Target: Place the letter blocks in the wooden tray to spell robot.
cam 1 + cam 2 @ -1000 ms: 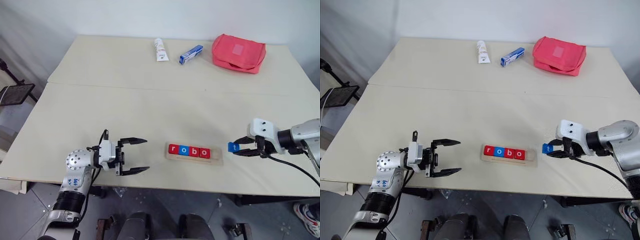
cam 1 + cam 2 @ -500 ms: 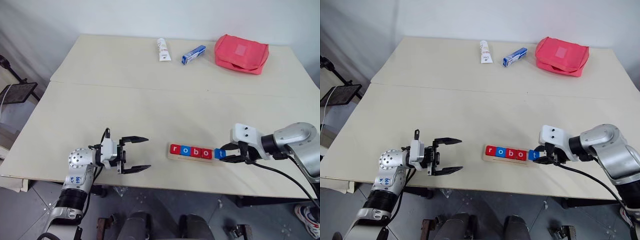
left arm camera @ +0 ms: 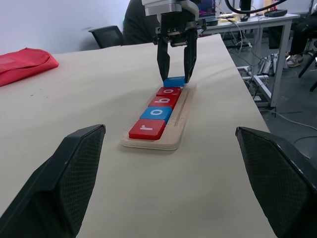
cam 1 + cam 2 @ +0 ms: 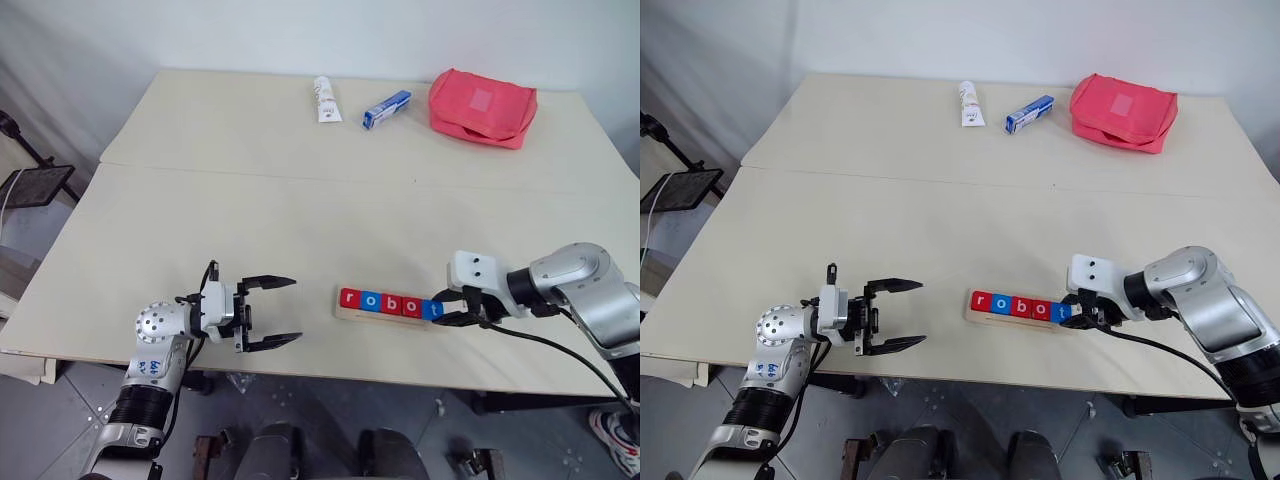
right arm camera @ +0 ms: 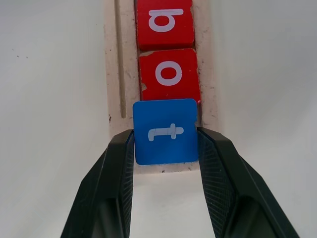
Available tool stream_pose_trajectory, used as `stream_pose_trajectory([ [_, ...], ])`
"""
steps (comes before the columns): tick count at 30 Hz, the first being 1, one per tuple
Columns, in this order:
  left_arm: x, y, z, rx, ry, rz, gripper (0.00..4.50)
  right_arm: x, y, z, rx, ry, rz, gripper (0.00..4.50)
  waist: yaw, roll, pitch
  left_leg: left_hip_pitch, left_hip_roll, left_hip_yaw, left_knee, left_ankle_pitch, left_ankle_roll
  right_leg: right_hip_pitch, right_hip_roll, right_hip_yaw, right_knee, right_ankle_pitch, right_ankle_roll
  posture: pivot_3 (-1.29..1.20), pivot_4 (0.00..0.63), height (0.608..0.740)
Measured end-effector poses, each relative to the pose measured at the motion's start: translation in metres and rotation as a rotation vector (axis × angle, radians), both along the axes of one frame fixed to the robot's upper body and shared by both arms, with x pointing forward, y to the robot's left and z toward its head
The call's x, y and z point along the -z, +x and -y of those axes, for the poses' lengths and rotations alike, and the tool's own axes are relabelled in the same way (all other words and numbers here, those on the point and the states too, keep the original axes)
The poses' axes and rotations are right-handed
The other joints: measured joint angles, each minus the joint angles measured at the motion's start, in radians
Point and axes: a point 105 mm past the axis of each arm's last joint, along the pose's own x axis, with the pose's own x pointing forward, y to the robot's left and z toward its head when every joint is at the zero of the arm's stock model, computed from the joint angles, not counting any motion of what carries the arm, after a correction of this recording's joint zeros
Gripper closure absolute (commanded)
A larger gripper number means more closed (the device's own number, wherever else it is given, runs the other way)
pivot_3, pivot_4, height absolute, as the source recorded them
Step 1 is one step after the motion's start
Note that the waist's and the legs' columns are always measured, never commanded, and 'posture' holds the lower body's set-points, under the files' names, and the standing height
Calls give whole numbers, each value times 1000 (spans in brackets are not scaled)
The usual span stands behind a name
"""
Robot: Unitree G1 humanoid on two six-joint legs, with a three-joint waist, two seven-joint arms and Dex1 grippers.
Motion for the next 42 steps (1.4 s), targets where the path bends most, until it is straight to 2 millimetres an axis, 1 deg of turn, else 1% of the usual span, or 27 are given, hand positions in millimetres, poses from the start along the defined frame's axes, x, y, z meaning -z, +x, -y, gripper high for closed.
stream_pose_trajectory([
  [5, 0, 0, 0, -6, -2, -1, 0, 0, 1, -3, -7, 7, 4, 3038, 0, 0, 0, 0, 0, 0, 0, 0, 0, 0, 0, 0, 0, 0, 0, 0, 150, 740],
  [16, 0, 0, 0, -6, -2, -1, 0, 0, 1, -3, 1, 9, 5, 3038, 0, 0, 0, 0, 0, 0, 0, 0, 0, 0, 0, 0, 0, 0, 0, 0, 150, 740],
  [17, 0, 0, 0, -6, -2, 0, 0, 0, 1, -3, 1, 9, 5, 2274, 0, 0, 0, 0, 0, 0, 0, 0, 0, 0, 0, 0, 0, 0, 0, 0, 150, 740],
  [18, 0, 0, 0, -5, -2, 1, 0, 0, 1, -3, 4, 9, 3, 2042, 0, 0, 0, 0, 0, 0, 0, 0, 0, 0, 0, 0, 0, 0, 0, 0, 150, 740],
  [21, -1, 1, 0, -4, -2, 4, 0, 2, 0, -2, 9, 9, -4, 973, 0, 0, 0, 0, 0, 0, 0, 0, 0, 0, 0, 0, 0, 0, 0, 0, 150, 740],
  [24, -1, 1, 0, -4, -2, 4, 0, 1, -1, -3, 16, 14, -7, 28, 0, 0, 0, 0, 0, 0, 0, 0, 0, 0, 0, 0, 0, 0, 0, 0, 150, 740],
  [28, -1, 1, 0, -4, -2, 5, 0, -8, -2, -8, 18, 38, 11, 28, 0, 0, 0, 0, 0, 0, 0, 0, 0, 0, 0, 0, 0, 0, 0, 0, 150, 740],
  [31, -1, 1, 0, -4, -2, 5, 0, -19, -2, -8, 45, 71, 45, 28, 2, 0, 0, 0, 0, 0, 0, 0, 0, 0, 0, 0, 0, 0, 0, 0, 150, 740],
  [32, 0, 1, 0, -4, -2, 4, 0, -21, -2, -8, 51, 83, 52, 310, 3, 0, 0, 0, 0, 0, 0, 0, 0, 0, 0, 0, 0, 0, 0, 0, 150, 740],
  [33, 0, 1, 0, -5, -2, 2, 0, -23, -2, -9, 52, 93, 56, 399, 3, 0, 0, 0, 0, 0, 0, 0, 0, 0, 0, 0, 0, 0, 0, 0, 150, 740],
  [34, 0, 1, 0, -4, -2, 2, 0, -25, -4, -9, 55, 110, 52, 589, 3, 0, 0, 0, 0, 0, 0, 0, 0, 0, 0, 0, 0, 0, 0, 0, 150, 740],
  [38, 0, 2, 1, -2, -4, 2, 0, -23, -7, -10, 62, 140, 35, 1908, 4, 0, 0, 0, 0, 0, 0, 0, 0, 0, 0, 0, 0, 0, 0, 0, 150, 740],
  [42, -3, 3, 4, 9, -9, 10, 0, -22, -4, -11, 71, 155, 45, 3221, 3, 0, 0, 0, 0, 0, 0, 0, 0, 0, 0, 0, 0, 0, 0, 0, 150, 740],
])
